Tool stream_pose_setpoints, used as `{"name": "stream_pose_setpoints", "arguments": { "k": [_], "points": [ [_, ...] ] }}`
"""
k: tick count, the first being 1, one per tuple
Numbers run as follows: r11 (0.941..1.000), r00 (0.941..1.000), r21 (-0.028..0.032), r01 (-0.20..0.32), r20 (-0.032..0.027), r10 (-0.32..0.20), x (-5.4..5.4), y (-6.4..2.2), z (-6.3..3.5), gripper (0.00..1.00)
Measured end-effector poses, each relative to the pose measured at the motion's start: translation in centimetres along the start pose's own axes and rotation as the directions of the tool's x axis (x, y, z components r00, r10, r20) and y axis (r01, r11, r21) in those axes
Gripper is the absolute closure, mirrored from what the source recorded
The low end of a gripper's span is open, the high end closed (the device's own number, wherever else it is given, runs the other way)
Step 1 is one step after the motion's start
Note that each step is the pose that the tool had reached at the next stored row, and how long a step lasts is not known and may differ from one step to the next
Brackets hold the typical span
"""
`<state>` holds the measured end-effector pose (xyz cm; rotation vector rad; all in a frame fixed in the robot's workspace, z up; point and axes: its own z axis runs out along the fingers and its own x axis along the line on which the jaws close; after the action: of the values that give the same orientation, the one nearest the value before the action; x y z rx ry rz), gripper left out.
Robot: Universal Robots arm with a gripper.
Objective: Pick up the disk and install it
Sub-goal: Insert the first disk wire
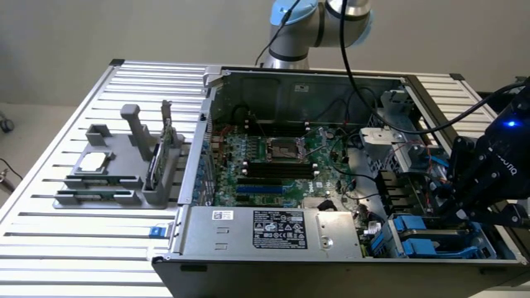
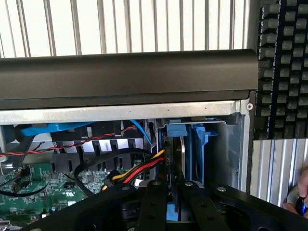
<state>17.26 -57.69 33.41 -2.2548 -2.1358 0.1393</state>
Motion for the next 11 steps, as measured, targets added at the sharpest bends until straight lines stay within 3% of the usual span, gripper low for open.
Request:
{"name": "stream_pose_setpoints", "arguments": {
  "k": [4, 5, 11],
  "points": [
    [1.0000, 1.0000, 0.0000, 0.000, -0.0007, 0.000, 0.0, -0.01, -0.19, 0.82],
    [1.0000, 1.0000, 0.0000, 0.000, -0.0002, 0.000, 0.0, -0.04, -0.47, 0.75],
    [1.0000, 1.0000, 0.0003, 0.000, 0.0001, 0.000, -0.1, -0.25, -2.90, 0.75]
  ]
}}
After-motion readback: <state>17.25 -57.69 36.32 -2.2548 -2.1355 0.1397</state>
